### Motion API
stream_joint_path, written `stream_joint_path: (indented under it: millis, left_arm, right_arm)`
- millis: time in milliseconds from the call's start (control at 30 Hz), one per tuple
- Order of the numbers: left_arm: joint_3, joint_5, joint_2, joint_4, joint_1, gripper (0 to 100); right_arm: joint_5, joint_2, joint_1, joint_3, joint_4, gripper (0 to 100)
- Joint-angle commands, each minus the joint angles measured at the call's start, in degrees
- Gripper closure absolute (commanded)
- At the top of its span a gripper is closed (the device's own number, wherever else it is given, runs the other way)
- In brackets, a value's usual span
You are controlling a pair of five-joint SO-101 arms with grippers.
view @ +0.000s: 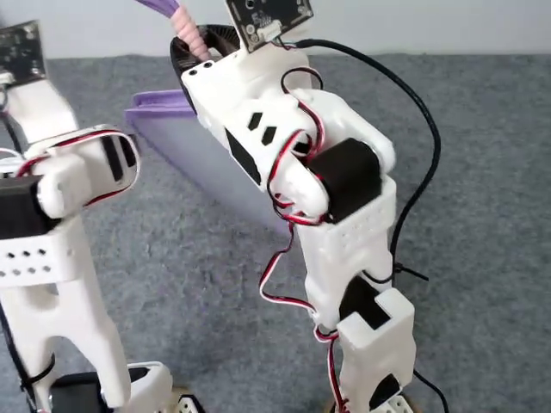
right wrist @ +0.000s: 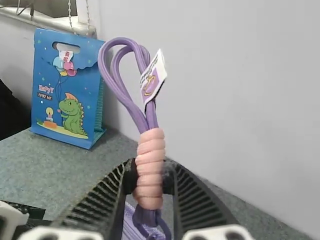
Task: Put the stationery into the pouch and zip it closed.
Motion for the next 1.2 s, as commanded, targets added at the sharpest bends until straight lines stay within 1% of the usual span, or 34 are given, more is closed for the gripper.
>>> stream_joint_path:
  millis: [0,100,200,300,367,433,500,600,633,733,833,1000,1167]
  left_arm:
    - [1.7,-1.6,0.0,-0.9,-0.9,83]
    - [4.4,-1.4,0.1,-6.7,0.0,83]
    - [7.3,-0.4,1.1,-16.2,4.3,83]
    - [6.2,5.6,4.8,-23.7,9.8,83]
    - [3.6,8.6,7.4,-25.6,12.0,83]
    - [0.5,9.2,9.1,-24.0,12.7,83]
    - [-3.2,9.1,9.4,-19.3,12.4,83]
    - [-8.8,9.0,9.4,-11.0,8.4,83]
    - [-10.7,8.7,9.5,-8.8,6.9,83]
    - [-14.5,4.1,9.5,-4.2,2.5,83]
    - [-14.8,2.2,9.8,-2.7,-1.1,83]
    - [-12.4,-0.5,10.0,-3.1,-6.5,83]
    - [-12.4,-2.6,9.5,-2.6,-9.6,83]
  right_arm:
    - [1.3,-4.8,-1.2,-1.4,-0.9,99.1]
    - [2.6,-6.3,-2.5,-1.4,-0.8,99.1]
    - [2.6,-7.6,-4.8,-1.4,0.6,99.1]
    - [2.5,-8.0,-7.4,-1.4,4.1,99.1]
    - [2.4,-8.1,-8.3,-1.5,6.0,99.1]
    - [2.4,-7.7,-8.4,-1.4,6.4,99.1]
    - [2.4,-7.3,-8.1,-1.3,6.5,99.1]
    - [1.8,-5.2,-5.8,-0.8,6.7,99.1]
    - [0.6,-4.4,-4.7,-0.7,6.5,99.1]
    - [-4.5,-1.6,-1.9,-0.4,6.8,99.1]
    - [-8.9,2.6,0.0,-0.4,7.2,99.1]
    - [-16.9,11.7,0.5,-0.9,6.6,99.1]
    - [-20.8,16.4,0.0,-1.0,2.9,99.1]
